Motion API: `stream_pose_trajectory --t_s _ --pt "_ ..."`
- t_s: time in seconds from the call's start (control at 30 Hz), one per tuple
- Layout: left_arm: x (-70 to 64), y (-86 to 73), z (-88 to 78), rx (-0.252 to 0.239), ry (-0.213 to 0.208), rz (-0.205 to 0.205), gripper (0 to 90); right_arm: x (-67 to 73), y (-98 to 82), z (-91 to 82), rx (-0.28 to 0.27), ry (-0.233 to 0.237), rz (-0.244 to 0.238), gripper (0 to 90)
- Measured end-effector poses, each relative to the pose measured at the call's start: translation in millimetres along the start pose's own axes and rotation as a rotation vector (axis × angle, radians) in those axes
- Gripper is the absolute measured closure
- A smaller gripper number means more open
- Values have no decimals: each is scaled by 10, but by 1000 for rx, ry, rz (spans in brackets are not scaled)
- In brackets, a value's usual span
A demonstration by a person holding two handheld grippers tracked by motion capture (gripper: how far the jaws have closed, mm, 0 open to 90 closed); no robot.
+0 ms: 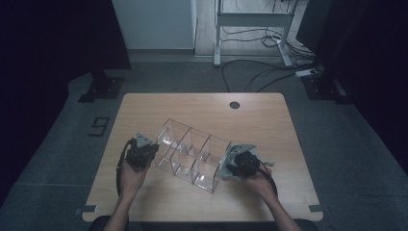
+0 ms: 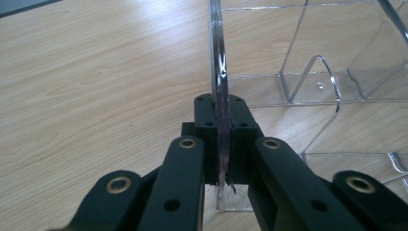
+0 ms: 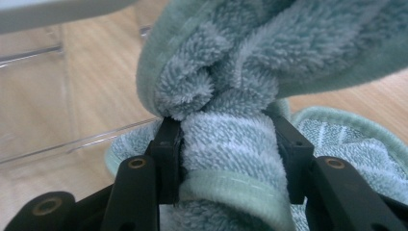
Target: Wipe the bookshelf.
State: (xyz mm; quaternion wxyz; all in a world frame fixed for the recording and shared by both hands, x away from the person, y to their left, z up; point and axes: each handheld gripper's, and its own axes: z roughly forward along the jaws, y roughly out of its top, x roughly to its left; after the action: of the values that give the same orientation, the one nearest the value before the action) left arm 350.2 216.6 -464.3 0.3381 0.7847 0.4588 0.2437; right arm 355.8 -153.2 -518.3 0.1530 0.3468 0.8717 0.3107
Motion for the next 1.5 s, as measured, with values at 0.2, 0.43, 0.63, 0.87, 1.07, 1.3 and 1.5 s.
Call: stream_pose_trajectory --t_s 0.2,0.43,0.63,0.87,1.07,1.3,1.5 --pt "0 -3 6 1 0 -5 865 136 -27 -45 7 50 -37 530" --pt "-1 -4 10 5 -2 -7 865 297 -63 -99 14 115 -56 530" --pt "-4 -6 15 3 -1 -7 865 479 -91 -153 25 173 -92 528" --pt "1 -6 17 4 -7 -8 865 658 -96 -196 42 220 -132 528" --pt "15 -9 18 2 -16 -10 865 666 -91 -205 47 236 -142 528" --pt "32 -16 16 -2 -25 -9 863 549 -75 -297 35 225 -121 529" --pt "43 -22 21 0 -33 -15 862 322 -85 -418 19 163 -60 530"
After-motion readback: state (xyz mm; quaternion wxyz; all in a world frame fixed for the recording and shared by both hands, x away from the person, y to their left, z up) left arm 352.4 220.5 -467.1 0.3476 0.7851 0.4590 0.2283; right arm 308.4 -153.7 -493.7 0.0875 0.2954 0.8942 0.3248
